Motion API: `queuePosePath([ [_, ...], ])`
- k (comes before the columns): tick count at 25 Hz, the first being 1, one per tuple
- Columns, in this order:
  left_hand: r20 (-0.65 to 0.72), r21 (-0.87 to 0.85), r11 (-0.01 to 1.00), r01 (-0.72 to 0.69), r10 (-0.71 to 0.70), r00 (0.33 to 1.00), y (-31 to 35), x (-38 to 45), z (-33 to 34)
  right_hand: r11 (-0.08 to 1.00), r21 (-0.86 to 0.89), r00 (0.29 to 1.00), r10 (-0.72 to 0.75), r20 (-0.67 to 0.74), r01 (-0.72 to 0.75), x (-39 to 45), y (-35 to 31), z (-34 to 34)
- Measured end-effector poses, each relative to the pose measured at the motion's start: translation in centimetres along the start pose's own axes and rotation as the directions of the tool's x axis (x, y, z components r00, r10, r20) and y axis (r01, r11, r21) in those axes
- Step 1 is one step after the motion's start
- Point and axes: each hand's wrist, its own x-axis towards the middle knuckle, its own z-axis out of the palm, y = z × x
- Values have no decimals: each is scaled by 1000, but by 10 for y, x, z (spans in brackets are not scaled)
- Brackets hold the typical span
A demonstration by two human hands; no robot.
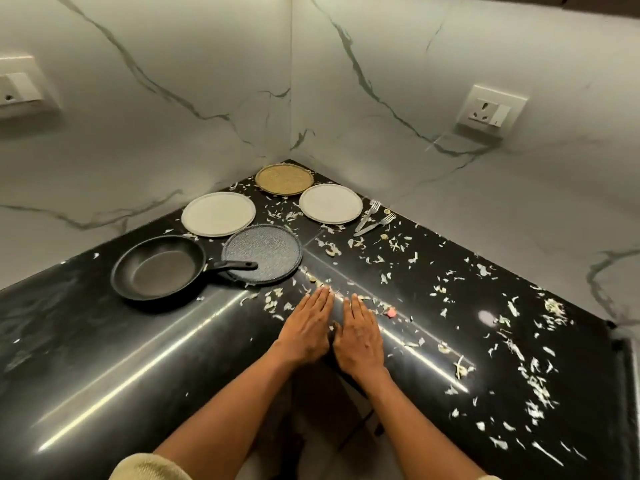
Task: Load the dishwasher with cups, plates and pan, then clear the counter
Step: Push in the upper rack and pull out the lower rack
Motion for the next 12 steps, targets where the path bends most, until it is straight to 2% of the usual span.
queuePosePath([
  [8, 97, -15, 994, -111, 112, 989, -31, 169, -4, 992, -51, 985, 118, 129, -112, 144, 41, -11],
  [12, 92, -38, 985, -167, 170, 981, -37, 250, -1, 988, -52, 979, 154, 130, -148, 218, 63, -15],
])
